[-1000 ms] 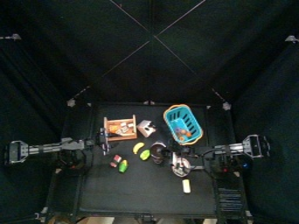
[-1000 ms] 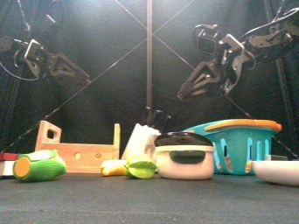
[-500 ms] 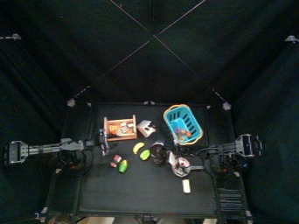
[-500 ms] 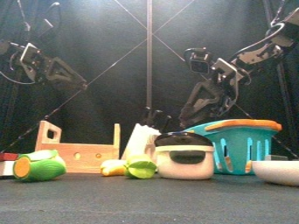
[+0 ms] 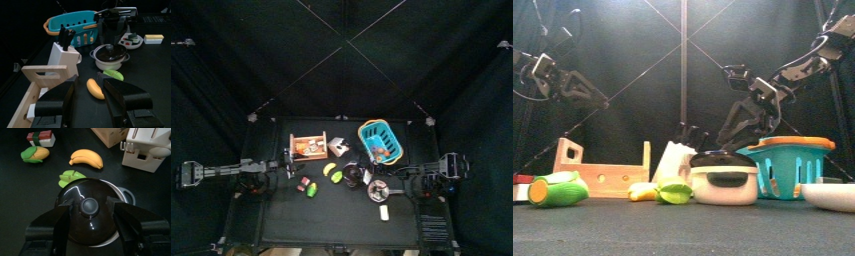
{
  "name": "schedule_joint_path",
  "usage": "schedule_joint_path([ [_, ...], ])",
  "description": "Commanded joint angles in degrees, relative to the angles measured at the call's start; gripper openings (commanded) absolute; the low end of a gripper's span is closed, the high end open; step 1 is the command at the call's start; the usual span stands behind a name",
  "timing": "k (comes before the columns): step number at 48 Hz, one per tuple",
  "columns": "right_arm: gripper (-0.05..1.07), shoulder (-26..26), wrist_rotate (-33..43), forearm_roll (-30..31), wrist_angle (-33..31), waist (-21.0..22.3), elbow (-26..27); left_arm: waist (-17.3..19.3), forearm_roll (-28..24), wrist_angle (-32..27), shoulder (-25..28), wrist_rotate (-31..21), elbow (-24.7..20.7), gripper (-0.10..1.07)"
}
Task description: Grab pot lid
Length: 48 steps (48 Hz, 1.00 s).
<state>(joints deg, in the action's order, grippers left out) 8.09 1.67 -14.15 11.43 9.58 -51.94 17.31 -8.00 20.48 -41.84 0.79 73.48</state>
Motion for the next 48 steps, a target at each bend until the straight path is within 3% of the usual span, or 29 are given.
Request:
schedule_joint_path([
  [1,0.91,0.18,-0.09,0.18,0.18,0.26,1.67,0.00,0.09,0.53,0.18,0.00,-0.62,0.77],
  [30,0.89,-2.11,-0.18,2.11,-5.01,0.26,3.69,0.26,0.09,0.44,0.18,-0.09,0.00,0.77],
  [48,0.68,-2.02,-0.09,2.11,-5.01,0.62,3.87,0.18,0.53,0.44,0.18,-0.09,0.00,0.77],
])
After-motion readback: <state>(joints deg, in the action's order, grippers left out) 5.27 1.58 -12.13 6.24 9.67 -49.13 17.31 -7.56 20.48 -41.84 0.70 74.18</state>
